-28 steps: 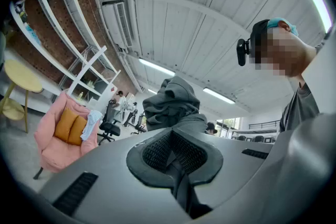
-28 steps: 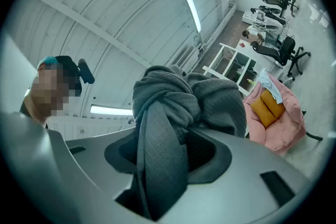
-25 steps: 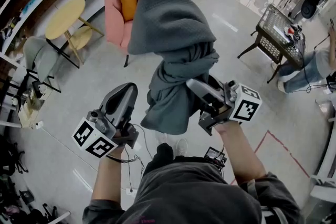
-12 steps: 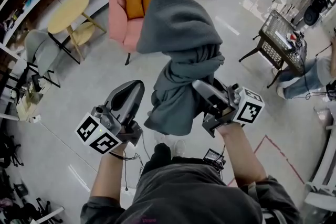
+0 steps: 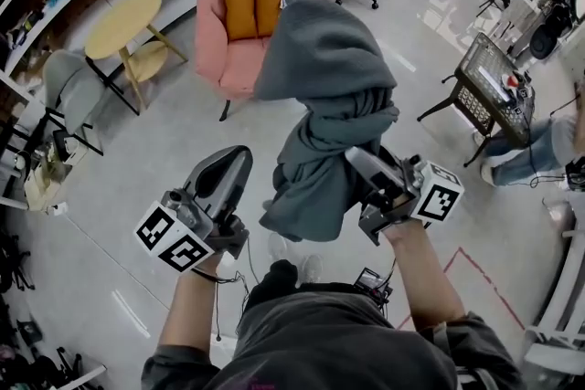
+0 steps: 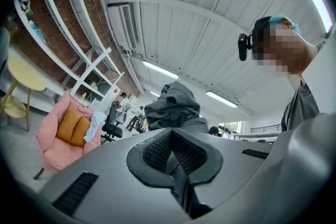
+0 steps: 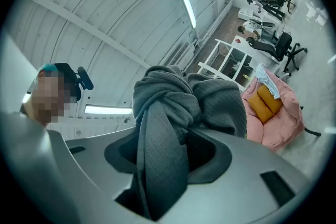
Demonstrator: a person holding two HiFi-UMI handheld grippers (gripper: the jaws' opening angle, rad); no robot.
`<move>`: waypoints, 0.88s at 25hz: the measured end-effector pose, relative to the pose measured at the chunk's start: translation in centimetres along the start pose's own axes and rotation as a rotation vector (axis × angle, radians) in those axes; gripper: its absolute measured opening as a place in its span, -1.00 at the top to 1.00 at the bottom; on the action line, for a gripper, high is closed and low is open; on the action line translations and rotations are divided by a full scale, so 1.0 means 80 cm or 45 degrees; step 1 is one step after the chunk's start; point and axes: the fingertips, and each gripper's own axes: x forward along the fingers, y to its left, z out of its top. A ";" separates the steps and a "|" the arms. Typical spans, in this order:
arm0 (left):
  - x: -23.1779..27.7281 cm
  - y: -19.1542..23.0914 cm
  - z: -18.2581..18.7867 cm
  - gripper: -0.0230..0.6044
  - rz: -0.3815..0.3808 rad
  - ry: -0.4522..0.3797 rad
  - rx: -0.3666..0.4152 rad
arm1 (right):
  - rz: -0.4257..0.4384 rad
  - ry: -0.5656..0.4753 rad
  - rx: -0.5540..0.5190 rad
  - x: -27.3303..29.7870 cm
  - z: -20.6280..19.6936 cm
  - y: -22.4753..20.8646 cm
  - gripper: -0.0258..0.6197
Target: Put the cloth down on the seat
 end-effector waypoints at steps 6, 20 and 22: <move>0.002 0.062 0.032 0.90 -0.026 0.000 -0.001 | -0.020 -0.008 -0.006 0.063 -0.004 -0.030 0.29; 0.021 0.184 0.118 0.90 -0.058 -0.006 0.026 | -0.032 -0.056 -0.017 0.197 0.028 -0.086 0.29; 0.022 0.185 0.114 0.90 -0.058 -0.009 0.028 | -0.027 -0.063 -0.002 0.195 0.027 -0.087 0.29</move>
